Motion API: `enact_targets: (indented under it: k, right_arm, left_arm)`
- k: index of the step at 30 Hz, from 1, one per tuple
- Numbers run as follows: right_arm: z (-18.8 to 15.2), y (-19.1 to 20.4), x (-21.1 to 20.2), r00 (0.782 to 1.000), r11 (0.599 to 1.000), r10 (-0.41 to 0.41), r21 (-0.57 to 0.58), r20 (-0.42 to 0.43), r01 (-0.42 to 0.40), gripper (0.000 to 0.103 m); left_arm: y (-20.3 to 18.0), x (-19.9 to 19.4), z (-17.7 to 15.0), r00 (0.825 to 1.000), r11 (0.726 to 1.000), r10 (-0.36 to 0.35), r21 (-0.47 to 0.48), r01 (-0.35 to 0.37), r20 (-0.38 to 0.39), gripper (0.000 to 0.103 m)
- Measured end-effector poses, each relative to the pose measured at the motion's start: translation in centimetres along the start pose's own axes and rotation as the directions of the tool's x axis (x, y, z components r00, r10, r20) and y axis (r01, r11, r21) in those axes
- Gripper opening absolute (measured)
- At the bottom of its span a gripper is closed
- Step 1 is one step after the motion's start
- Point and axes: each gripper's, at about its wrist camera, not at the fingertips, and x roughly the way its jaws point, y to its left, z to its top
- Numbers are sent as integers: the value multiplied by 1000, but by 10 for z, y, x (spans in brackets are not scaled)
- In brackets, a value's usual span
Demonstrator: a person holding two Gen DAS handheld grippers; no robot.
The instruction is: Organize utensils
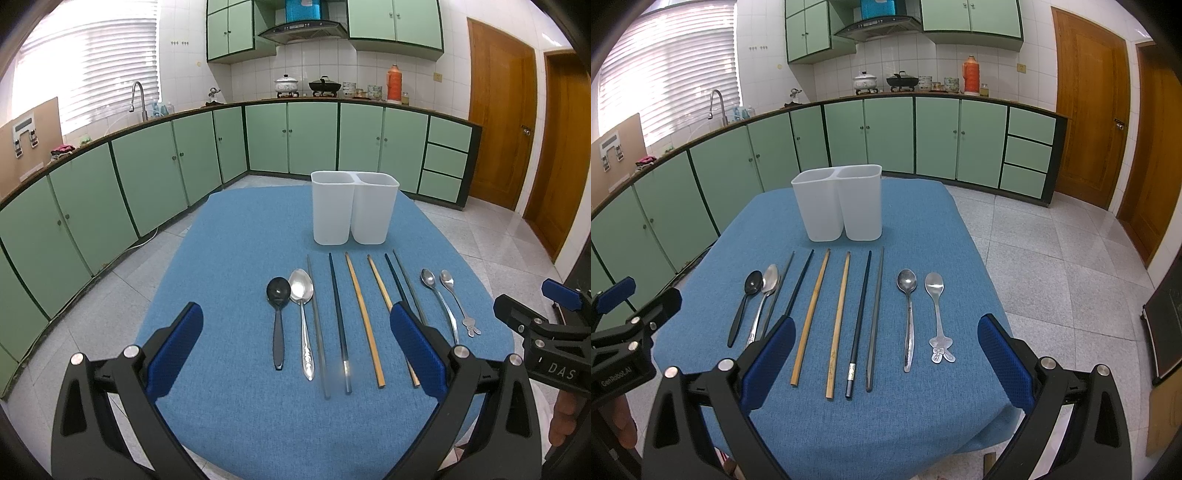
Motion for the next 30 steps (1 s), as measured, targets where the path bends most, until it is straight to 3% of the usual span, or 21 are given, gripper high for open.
enact_targets:
  k: [30]
  right_arm:
    - [1,1,0,1000,1000,0,0,0,0,97]
  left_arm:
    - [-3,0,0,1000,1000,4,3,-4,2,98]
